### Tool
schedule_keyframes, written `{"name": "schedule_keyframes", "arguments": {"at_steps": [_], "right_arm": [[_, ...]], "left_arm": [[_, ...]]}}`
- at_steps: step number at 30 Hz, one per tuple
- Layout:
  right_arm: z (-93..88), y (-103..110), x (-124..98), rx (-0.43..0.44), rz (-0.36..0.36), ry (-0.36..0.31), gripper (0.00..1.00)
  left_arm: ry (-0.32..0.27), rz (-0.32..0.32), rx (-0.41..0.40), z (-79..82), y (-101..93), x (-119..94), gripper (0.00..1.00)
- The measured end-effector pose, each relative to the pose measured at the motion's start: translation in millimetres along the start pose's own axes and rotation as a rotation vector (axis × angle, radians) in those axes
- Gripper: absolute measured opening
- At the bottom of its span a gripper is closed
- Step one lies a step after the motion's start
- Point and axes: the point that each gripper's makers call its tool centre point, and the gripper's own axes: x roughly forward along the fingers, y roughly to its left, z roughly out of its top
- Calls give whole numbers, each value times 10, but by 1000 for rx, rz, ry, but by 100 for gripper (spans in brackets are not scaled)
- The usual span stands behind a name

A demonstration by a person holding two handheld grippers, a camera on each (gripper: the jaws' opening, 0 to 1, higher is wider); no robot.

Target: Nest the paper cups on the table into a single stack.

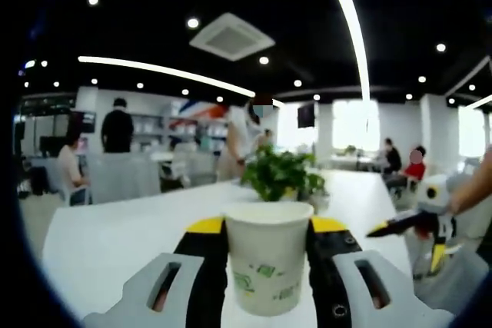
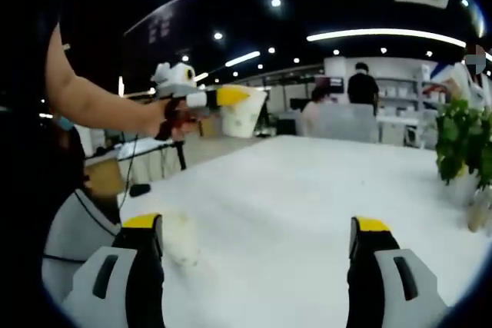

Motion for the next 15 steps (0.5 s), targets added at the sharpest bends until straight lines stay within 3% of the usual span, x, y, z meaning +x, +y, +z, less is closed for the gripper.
{"name": "schedule_keyframes", "arguments": {"at_steps": [5, 15], "right_arm": [[4, 5, -17, -2, -2, -1, 100], [-37, 22, -14, 1, 1, 3, 100]], "left_arm": [[-6, 3, 2, -11, -103, -76, 37], [-56, -25, 12, 190, -356, -186, 37]]}}
